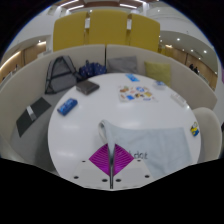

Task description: Fold towel

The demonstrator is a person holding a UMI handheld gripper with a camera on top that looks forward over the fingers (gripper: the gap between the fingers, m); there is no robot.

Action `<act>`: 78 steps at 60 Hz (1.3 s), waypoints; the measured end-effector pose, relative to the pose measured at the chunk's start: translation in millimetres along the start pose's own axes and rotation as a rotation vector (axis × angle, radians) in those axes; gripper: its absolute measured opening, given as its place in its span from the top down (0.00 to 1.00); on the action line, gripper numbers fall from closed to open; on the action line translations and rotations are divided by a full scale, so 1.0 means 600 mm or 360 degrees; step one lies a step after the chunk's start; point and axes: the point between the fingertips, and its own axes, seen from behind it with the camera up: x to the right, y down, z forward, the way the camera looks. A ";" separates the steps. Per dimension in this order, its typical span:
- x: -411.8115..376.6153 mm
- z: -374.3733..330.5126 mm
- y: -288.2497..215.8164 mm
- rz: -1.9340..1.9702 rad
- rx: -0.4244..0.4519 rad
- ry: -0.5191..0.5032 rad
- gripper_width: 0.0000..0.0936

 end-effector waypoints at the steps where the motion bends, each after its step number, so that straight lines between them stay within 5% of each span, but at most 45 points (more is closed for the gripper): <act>1: 0.008 -0.010 -0.013 0.0011 0.0024 -0.0002 0.97; 13: 0.189 -0.076 -0.100 0.0130 0.0161 0.0056 0.97; 38: 0.457 0.037 0.034 0.0116 -0.0037 0.0178 0.95; 41: 0.463 0.044 0.044 0.0102 -0.0048 0.0177 0.88; 49: 0.476 0.007 0.045 0.0107 -0.0046 0.0178 0.06; 78: 0.496 -0.490 0.038 0.0111 0.0099 0.0123 0.08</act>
